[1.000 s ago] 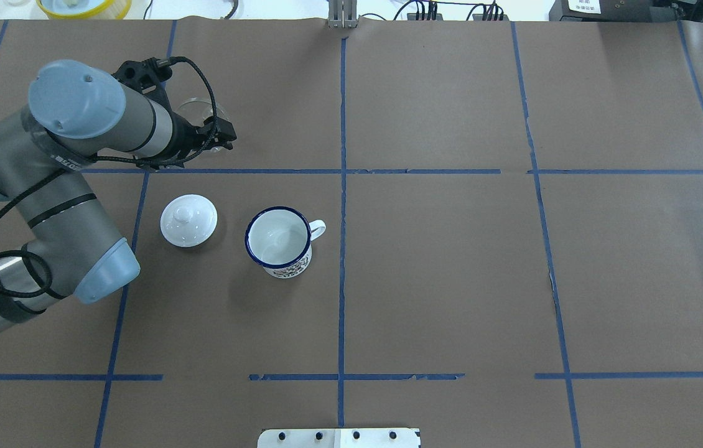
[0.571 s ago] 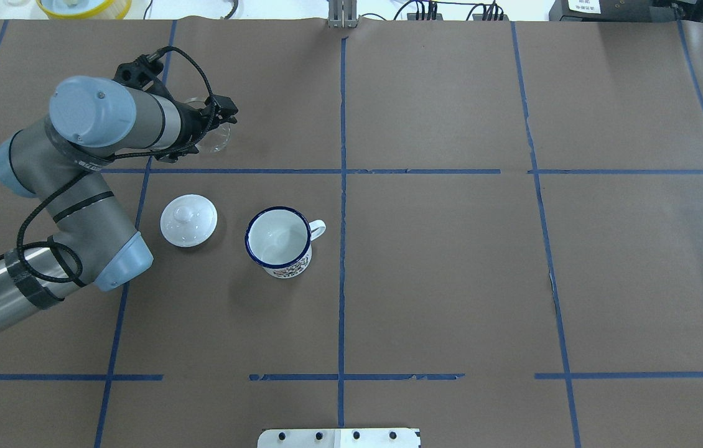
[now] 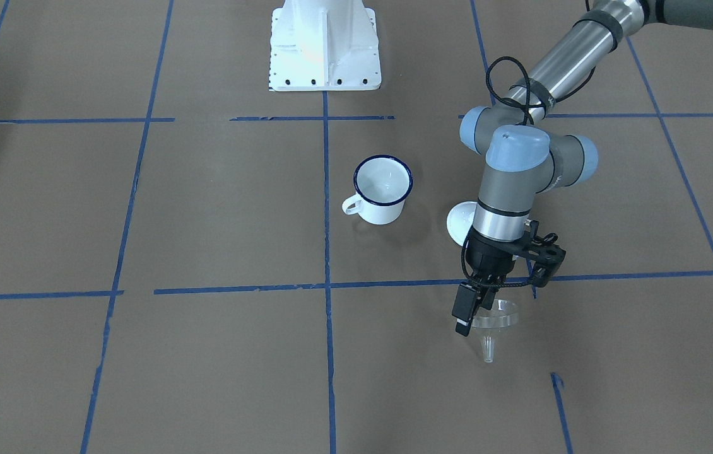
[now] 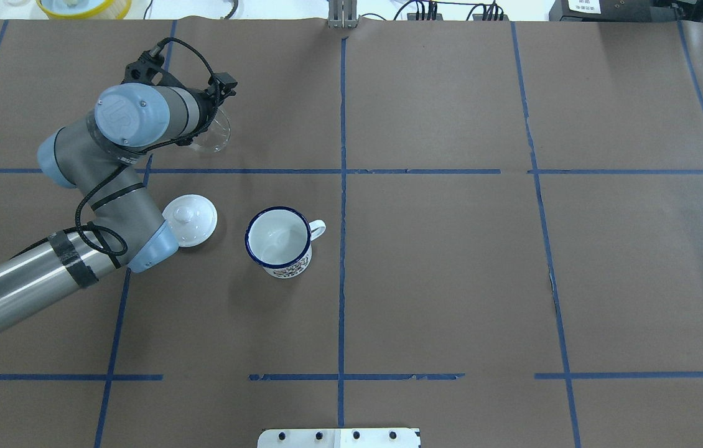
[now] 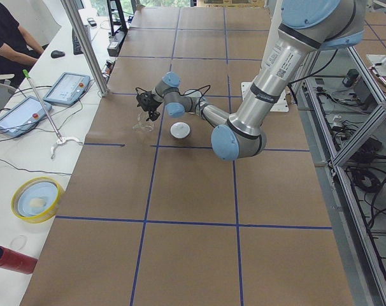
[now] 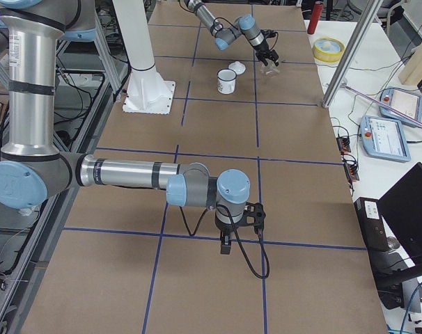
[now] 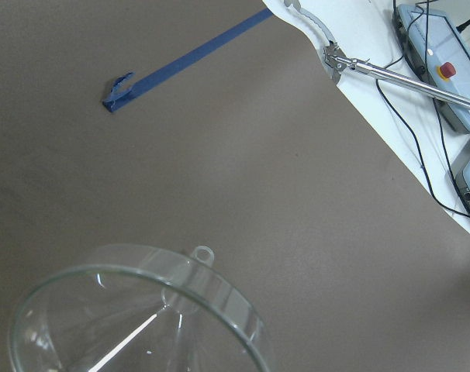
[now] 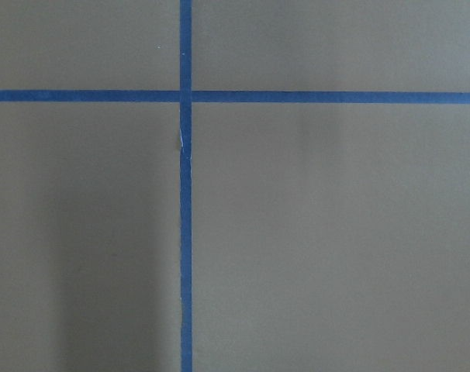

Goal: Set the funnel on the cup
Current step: 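Move the left gripper to the glass funnel and grasp its stem, then lift the glass funnel with the left gripper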

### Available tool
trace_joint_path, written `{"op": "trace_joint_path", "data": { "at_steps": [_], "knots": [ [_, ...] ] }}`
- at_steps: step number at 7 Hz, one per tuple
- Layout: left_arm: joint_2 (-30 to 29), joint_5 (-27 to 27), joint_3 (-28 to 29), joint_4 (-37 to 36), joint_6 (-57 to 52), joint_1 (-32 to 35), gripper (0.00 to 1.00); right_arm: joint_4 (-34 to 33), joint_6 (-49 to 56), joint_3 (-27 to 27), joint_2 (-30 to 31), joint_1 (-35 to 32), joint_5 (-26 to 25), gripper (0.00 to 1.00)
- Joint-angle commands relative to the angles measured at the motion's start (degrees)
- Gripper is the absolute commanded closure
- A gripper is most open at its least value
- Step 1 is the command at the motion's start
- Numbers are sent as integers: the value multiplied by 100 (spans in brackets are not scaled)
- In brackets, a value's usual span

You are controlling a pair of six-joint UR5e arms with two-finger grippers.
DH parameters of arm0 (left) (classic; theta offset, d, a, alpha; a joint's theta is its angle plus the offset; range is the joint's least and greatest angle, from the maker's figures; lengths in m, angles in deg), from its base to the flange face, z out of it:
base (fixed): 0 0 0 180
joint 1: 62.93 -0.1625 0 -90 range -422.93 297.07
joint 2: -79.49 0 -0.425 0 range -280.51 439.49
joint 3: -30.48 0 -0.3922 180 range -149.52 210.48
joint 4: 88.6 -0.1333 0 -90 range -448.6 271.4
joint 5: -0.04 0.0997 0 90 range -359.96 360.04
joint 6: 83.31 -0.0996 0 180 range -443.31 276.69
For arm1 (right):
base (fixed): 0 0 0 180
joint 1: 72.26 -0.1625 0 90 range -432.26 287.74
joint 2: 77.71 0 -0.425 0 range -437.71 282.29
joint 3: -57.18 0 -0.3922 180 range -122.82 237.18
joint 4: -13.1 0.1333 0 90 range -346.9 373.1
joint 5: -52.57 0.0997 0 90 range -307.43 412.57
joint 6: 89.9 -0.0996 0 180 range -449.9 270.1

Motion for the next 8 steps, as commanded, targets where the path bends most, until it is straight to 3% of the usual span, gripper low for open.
{"op": "trace_joint_path", "data": {
  "at_steps": [1, 2, 3, 4, 6, 8],
  "knots": [
    [-20, 8, 84, 79, -18, 8, 57, 0, 0, 0, 0, 0, 0, 0],
    [-20, 8, 75, 105, -18, 8, 92, 0, 0, 0, -9, 0, 0, 0],
    [-20, 0, 23, 262, 0, 95, 100, 0, 0, 0, 0, 0, 0, 0],
    [-46, -70, -221, 307, -18, 340, 100, 0, 0, 0, -9, 0, 0, 0],
    [-3, -1136, -792, 229, -62, 919, 100, 0, 0, 0, 0, 0, 0, 0],
    [189, -1974, -1782, -662, -253, 1299, 100, 0, 0, 0, 0, 0, 0, 0]
  ]
}}
